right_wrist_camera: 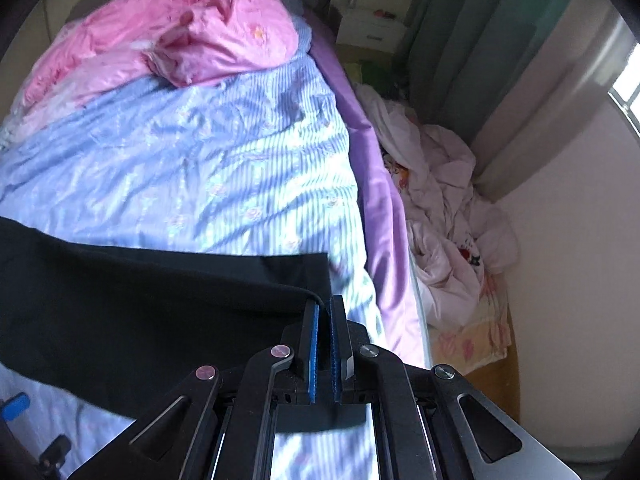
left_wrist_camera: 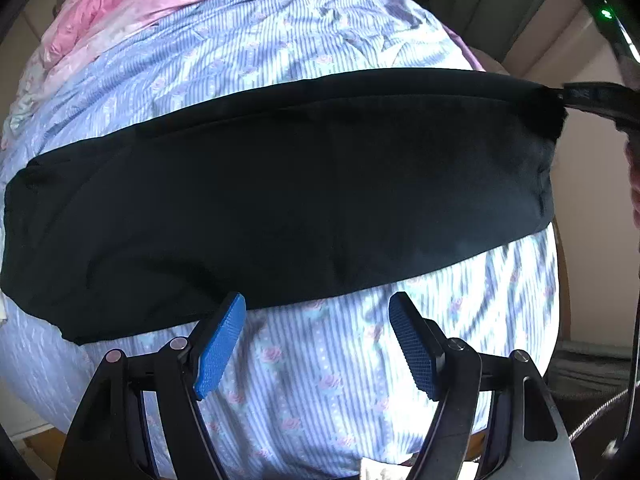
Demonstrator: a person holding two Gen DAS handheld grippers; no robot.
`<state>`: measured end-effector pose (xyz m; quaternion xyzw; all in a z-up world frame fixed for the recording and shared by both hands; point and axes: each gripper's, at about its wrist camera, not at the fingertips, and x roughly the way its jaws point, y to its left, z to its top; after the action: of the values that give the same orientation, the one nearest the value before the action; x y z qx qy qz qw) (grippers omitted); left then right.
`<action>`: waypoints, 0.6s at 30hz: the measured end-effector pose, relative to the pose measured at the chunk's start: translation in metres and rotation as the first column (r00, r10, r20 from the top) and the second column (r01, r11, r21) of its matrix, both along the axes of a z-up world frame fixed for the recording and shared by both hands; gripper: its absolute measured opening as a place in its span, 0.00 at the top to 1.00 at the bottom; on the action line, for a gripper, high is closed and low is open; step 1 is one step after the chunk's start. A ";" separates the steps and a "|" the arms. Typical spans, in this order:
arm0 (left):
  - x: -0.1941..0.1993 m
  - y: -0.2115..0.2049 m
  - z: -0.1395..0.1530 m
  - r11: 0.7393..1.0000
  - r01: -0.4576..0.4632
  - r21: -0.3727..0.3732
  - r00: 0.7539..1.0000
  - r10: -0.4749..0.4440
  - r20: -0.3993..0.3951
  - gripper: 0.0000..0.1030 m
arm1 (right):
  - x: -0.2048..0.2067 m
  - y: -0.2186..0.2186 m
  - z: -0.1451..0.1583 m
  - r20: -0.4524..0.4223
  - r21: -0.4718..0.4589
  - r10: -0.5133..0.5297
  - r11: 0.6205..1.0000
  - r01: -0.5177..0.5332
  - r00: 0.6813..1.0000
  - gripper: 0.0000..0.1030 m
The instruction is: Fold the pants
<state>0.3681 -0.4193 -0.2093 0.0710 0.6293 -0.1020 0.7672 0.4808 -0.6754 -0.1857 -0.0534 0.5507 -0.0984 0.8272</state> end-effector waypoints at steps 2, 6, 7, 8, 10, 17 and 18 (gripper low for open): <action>0.006 -0.004 -0.004 1.000 -0.004 0.009 1.000 0.004 -0.003 0.29 | 0.013 -0.004 -0.013 -0.018 -0.002 0.010 1.000 -0.010 1.000 0.95; 0.018 -0.010 -0.014 1.000 -0.012 0.025 1.000 0.013 -0.016 0.29 | 0.044 -0.009 -0.045 -0.077 -0.010 0.023 1.000 -0.024 0.997 0.95; 0.021 -0.010 -0.016 0.999 -0.019 0.027 1.000 0.019 -0.021 0.29 | 0.047 -0.009 -0.050 -0.085 -0.013 0.026 1.000 -0.027 0.996 0.95; 0.024 -0.010 -0.018 0.999 -0.024 0.030 0.999 0.025 -0.024 0.29 | 0.052 -0.008 -0.057 -0.098 -0.020 0.031 0.999 -0.034 0.995 0.95; 0.029 -0.010 -0.020 0.999 -0.031 0.036 0.999 0.032 -0.025 0.29 | 0.061 -0.007 -0.070 -0.131 -0.032 0.039 0.999 -0.043 0.991 0.95; 0.034 0.001 -0.011 0.999 -0.036 0.034 0.999 0.035 0.012 0.29 | 0.050 0.012 -0.059 -0.078 -0.064 0.046 0.997 -0.051 0.996 0.46; 0.033 0.005 -0.006 0.999 -0.042 0.026 0.999 0.041 0.022 0.29 | 0.044 0.018 -0.052 -0.059 -0.072 0.059 0.995 -0.063 0.997 0.46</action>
<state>0.4010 -0.4139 -0.2157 0.0691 0.6235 -0.0771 0.7750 0.5246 -0.6573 -0.2380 -0.1036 0.5682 -0.0919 0.8112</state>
